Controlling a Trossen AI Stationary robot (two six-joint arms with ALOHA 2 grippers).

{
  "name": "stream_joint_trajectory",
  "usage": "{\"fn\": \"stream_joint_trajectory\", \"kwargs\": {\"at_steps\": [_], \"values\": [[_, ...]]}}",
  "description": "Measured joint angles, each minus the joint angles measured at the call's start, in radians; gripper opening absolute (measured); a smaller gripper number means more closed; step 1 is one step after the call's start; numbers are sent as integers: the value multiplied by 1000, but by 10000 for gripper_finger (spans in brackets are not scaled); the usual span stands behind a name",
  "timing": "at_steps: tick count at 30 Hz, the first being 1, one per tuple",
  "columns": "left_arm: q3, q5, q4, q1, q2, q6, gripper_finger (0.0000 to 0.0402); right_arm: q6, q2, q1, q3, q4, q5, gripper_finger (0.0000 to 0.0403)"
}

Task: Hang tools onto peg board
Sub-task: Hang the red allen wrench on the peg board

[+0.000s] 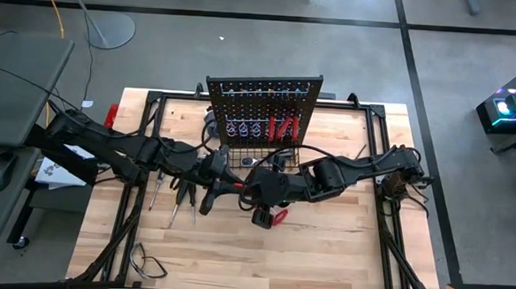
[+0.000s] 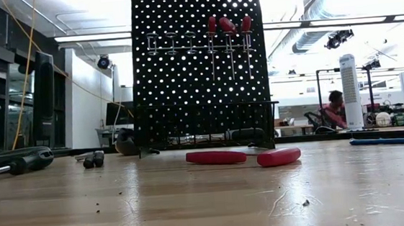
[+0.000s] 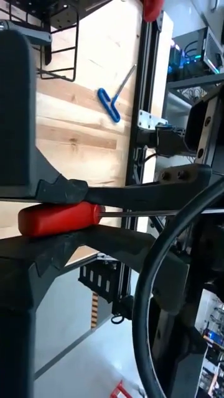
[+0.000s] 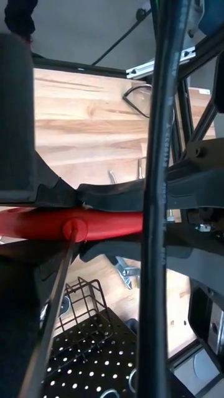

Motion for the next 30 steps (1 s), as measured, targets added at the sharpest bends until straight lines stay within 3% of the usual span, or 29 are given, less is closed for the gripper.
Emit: {"fn": "stream_joint_trajectory", "kwargs": {"at_steps": [3, 10, 13, 22, 30], "values": [[2, -16, -15, 0, -1, -1, 38, -12, -1, 0, 0, 11, 0, 40], [-1, -43, -152, 12, -20, -22, 38, -4, -23, 15, 15, -1, 96, 161], [-1, -37, -244, 33, -56, -55, 38, 21, -25, 29, 62, -93, 128, 190], [0, 75, -425, 95, -106, -214, 38, 22, -22, 64, 164, -328, 194, 190], [-1, 238, -313, 127, -97, -427, 38, -189, -5, 80, 164, -328, 346, 169]]}}
